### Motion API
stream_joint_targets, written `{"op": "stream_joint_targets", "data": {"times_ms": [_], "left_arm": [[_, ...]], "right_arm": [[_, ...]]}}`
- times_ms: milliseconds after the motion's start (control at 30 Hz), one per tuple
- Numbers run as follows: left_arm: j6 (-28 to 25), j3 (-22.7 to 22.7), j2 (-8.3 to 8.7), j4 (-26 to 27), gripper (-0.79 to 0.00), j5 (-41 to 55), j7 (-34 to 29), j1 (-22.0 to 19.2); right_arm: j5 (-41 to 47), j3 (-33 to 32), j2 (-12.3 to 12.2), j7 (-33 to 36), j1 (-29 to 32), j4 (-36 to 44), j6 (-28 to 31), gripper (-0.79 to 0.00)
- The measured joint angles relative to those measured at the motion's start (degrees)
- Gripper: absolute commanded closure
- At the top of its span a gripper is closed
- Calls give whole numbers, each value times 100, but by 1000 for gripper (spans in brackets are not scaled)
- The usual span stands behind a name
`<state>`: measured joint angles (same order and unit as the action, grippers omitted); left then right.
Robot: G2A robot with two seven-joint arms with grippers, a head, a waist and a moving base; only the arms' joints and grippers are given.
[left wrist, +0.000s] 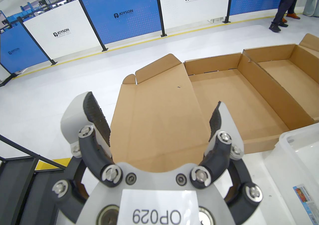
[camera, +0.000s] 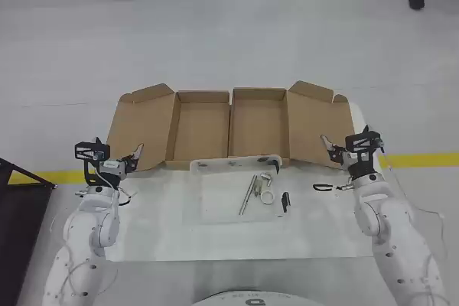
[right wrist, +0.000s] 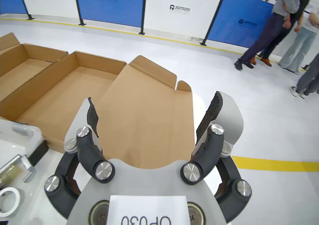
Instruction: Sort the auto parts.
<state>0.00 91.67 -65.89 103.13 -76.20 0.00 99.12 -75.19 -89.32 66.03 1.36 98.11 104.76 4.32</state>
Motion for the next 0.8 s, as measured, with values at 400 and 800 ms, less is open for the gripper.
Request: {"op": "stream_joint_targets", "data": {"times_ms": [400,800], "left_arm": [[0,0,0,0,-785,0,0,0],[0,0,0,0,-785,0,0,0]], "right_arm": [[800,145,-67,762,-86,195,1962,-785],[1722,192,-168,2022,-243,336,3391,-757]]}}
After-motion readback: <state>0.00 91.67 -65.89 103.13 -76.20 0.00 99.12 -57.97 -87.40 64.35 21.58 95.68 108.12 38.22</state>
